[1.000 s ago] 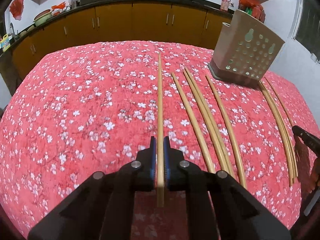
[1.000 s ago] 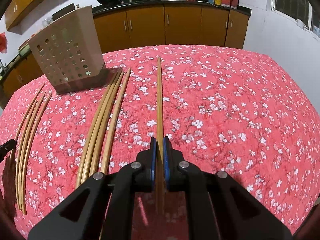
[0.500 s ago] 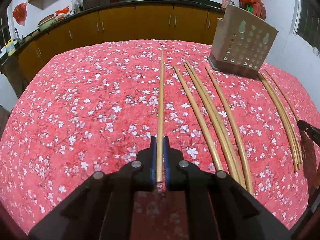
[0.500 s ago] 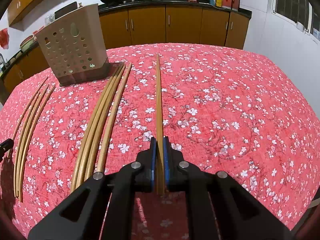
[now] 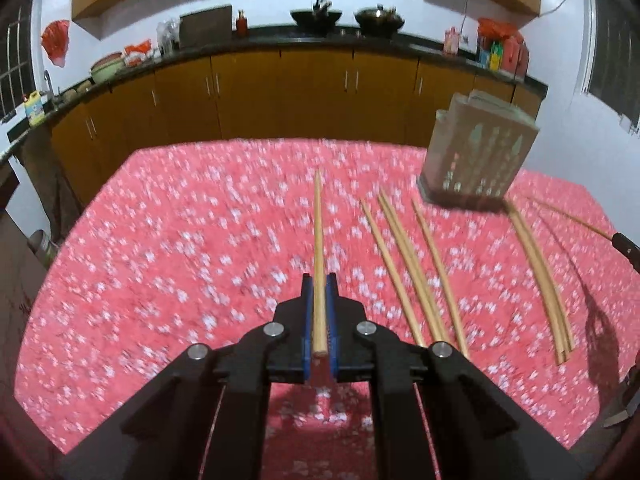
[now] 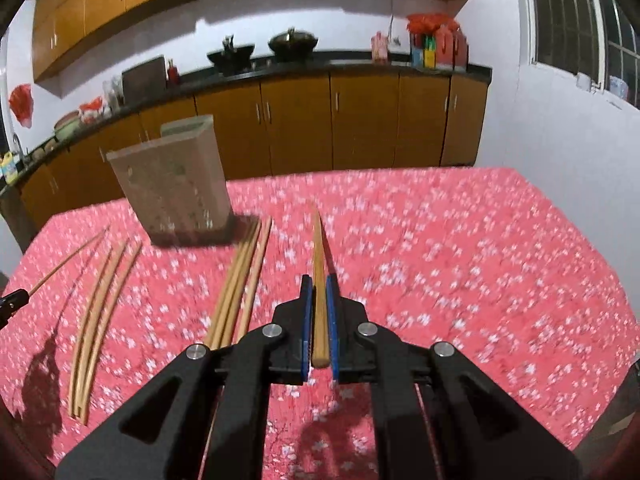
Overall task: Organize utensils
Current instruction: 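Lift the right tool's chopstick upright over the beige holder while the left tool carries its own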
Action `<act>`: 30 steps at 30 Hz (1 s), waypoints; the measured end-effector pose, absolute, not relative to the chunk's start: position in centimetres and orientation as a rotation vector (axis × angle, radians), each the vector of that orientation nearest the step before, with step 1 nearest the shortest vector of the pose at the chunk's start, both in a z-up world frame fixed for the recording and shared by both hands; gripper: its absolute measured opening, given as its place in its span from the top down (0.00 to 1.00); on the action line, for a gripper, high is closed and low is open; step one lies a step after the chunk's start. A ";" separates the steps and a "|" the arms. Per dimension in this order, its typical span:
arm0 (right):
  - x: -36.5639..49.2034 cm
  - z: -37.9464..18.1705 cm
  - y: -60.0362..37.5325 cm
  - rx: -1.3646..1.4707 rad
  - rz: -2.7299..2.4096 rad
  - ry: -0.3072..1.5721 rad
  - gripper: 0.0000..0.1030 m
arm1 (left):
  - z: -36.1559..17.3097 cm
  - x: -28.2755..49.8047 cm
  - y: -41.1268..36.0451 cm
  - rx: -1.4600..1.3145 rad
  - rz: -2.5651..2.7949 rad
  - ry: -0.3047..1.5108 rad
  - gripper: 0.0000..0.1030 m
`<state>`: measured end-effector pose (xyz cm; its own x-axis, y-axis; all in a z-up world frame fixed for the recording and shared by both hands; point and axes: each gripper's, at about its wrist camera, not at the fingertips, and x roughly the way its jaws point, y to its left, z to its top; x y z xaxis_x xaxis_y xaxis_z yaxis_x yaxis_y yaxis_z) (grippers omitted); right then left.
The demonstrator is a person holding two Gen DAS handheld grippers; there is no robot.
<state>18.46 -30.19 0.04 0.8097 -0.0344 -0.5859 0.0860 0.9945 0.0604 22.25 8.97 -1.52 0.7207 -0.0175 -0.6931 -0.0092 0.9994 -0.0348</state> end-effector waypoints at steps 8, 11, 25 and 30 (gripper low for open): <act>18.3 3.5 -30.6 0.095 -0.085 0.498 0.92 | 3.9 21.7 10.2 -0.079 0.007 0.607 0.93; 18.5 4.4 -30.6 0.095 -0.089 0.470 0.92 | 5.7 21.4 10.7 -0.101 0.019 0.542 0.93; 20.1 6.8 -29.7 0.057 -0.087 0.413 0.93 | 10.1 23.9 11.7 -0.120 0.048 0.444 0.93; 21.0 10.6 -29.8 0.078 -0.076 0.341 0.93 | 13.8 24.6 11.7 -0.124 0.043 0.380 0.93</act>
